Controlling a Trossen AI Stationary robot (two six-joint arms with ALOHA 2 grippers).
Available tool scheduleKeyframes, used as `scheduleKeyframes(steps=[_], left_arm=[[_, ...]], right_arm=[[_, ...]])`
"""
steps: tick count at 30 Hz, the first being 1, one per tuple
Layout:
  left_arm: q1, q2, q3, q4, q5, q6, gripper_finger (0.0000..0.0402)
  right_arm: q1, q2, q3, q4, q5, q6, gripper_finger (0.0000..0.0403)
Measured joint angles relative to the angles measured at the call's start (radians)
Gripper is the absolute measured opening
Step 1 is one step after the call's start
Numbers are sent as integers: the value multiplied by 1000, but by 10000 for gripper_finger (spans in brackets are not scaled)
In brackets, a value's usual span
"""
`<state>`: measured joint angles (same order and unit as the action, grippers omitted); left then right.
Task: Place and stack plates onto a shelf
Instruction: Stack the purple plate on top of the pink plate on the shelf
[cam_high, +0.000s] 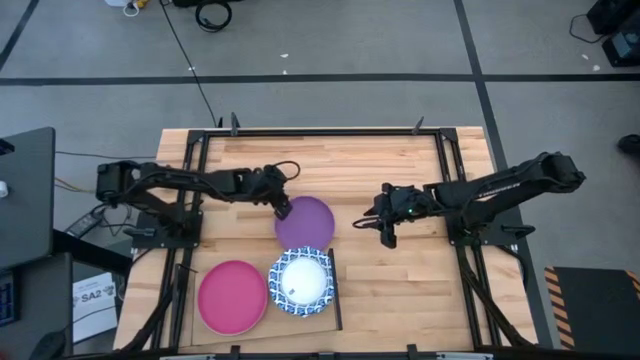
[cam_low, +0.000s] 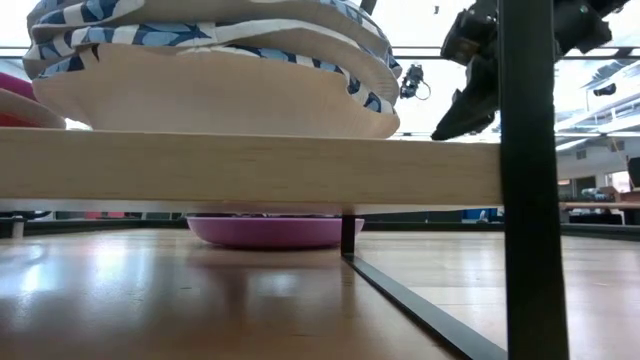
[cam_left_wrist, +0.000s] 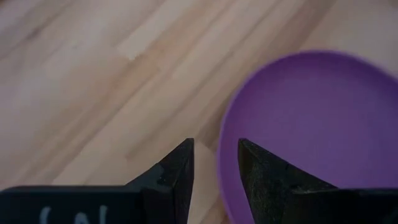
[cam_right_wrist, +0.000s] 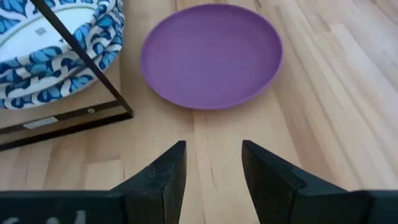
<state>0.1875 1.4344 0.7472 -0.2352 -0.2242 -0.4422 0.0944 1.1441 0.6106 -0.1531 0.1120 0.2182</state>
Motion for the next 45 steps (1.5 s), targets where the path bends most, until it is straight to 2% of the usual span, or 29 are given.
scheduleKeyframes(steps=[9,14,19,24,29,33,41,45], left_arm=[[0,104,0,-5,9,0,130],[0,146,0,-4,63,-1,130],[-2,172,0,-1,78,-2,130],[-2,183,0,-9,139,-1,130],[-2,183,0,-8,145,-1,127],[-2,183,0,-6,145,-2,102],[2,172,2,8,156,-22,26],[2,152,1,9,154,-25,17]], right_arm=[[0,7,-91,134,0,52,161],[0,14,-97,153,0,52,161],[0,14,-97,168,0,52,161],[0,14,-97,180,0,51,161],[0,14,-97,183,-1,51,161],[0,14,-97,184,-1,52,161],[0,14,-97,185,-1,52,161],[0,14,-97,185,-1,52,161]])
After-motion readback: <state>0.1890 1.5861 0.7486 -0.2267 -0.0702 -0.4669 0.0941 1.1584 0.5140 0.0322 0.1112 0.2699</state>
